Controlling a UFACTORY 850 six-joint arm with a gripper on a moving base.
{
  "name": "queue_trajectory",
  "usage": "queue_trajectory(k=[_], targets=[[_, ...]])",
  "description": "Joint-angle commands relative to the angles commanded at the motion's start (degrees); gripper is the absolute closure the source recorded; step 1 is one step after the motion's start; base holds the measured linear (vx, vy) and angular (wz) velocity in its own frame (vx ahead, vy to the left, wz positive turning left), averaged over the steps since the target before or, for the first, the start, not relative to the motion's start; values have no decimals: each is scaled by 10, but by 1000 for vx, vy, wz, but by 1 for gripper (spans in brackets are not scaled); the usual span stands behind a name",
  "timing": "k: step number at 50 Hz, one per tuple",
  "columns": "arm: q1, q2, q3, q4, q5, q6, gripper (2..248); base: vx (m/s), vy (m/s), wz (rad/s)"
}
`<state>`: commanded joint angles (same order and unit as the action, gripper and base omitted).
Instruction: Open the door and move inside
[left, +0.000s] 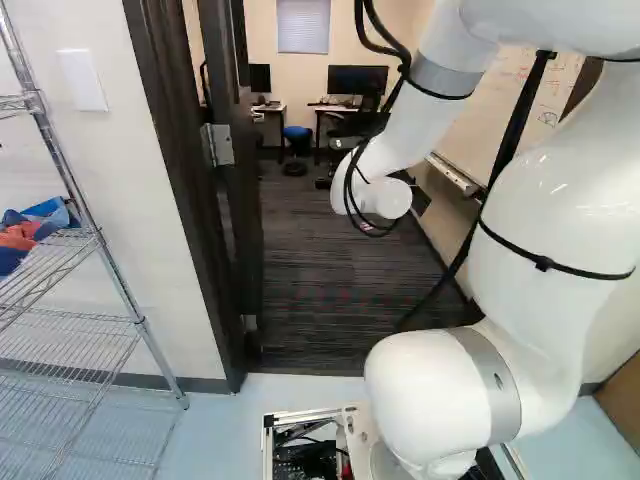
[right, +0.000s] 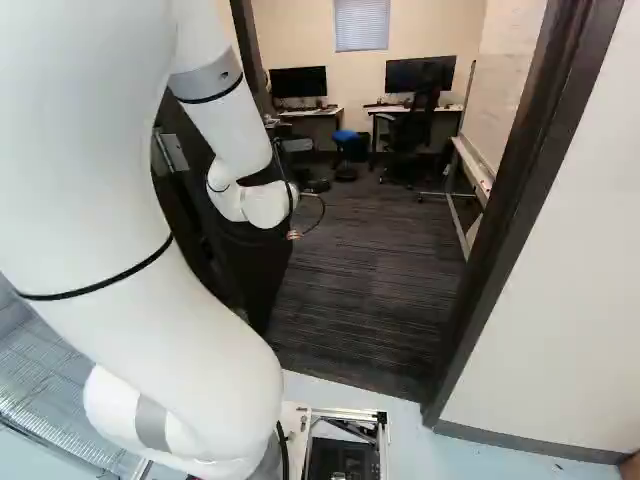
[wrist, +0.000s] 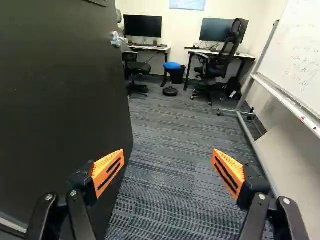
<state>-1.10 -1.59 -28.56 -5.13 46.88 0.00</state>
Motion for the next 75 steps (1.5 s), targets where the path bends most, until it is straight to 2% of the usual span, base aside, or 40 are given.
queue_trajectory(k=[45, 75], targets=[[8, 123, 165, 36, 22, 0, 3, 0, 0, 0], [11, 169, 226, 49, 30, 0, 3, 0, 0, 0]])
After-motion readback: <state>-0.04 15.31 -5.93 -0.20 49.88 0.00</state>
